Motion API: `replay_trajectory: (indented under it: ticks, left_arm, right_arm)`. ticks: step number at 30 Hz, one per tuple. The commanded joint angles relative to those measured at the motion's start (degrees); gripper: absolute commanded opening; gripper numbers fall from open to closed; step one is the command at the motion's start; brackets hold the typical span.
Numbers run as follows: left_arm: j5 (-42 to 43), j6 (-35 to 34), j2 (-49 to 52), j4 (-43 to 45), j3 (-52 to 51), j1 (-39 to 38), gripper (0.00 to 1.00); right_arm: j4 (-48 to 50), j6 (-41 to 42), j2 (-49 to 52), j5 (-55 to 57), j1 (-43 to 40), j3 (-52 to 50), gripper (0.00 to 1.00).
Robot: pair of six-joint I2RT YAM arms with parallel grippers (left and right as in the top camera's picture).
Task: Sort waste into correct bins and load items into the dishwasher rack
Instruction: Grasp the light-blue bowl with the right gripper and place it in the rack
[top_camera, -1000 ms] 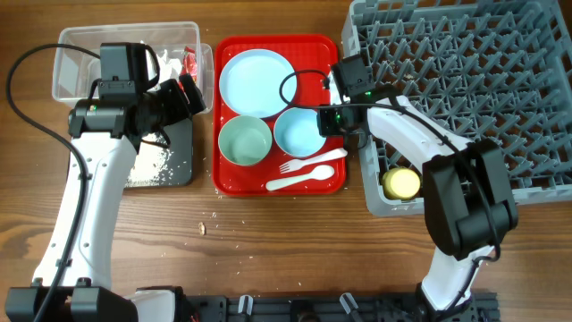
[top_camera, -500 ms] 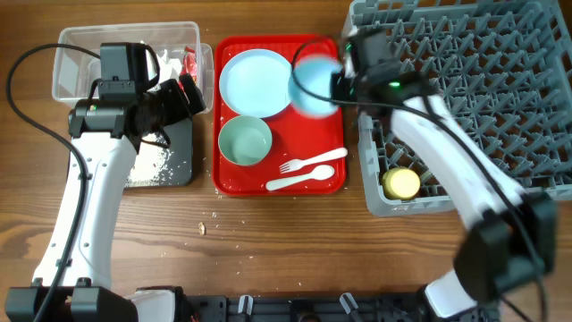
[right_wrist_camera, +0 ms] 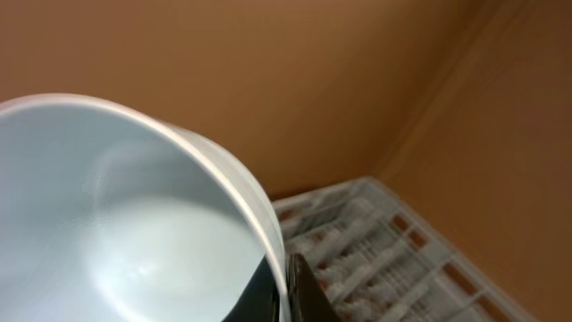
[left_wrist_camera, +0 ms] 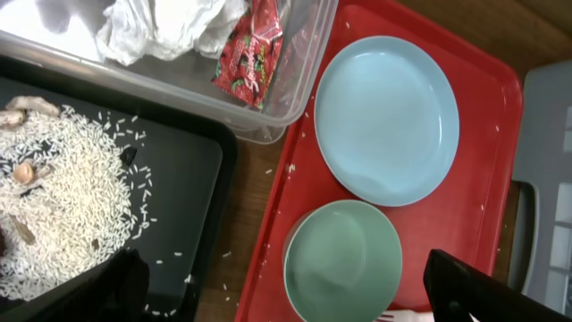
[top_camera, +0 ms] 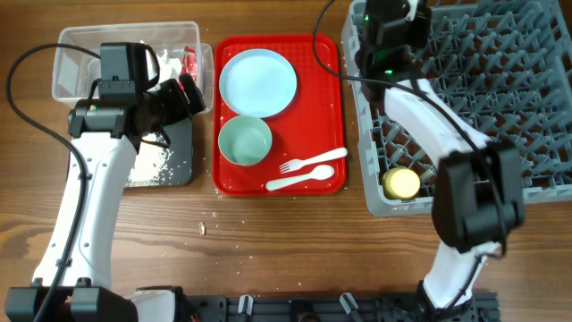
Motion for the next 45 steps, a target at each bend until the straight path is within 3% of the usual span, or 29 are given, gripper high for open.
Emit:
replay_trajectory:
  ticks: [1,19,24,30,45]
  left_arm:
    - [-0.35,-0.13,0.33,0.02,0.46,0.31,1.00]
    - [-0.35,-0.11,0.33,0.02,0.46,0.31,1.00]
    - [-0.35,-0.11,0.33,0.04,0.46,0.31,1.00]
    - [-0.35,-0.11,0.33,0.02,0.46,0.31,1.00]
    - [-0.35,-0.13,0.33,0.02,0.46,0.31,1.00]
  right_arm:
    - [6.78,-17.31,4.83,6.25,-0.02,0.26,0.05]
    - [-2.56,-18.51,8.20,6.64,1.27,0.20,0.06]
    - [-3.30,-18.60,8.20,6.67,1.66,0.20,0.24]
    - [-3.74,-18.95,8.20,6.67,2.43,0.20,0.37]
    - [-3.74,-21.66,8.17,6.67,8.37,0.22,0.51]
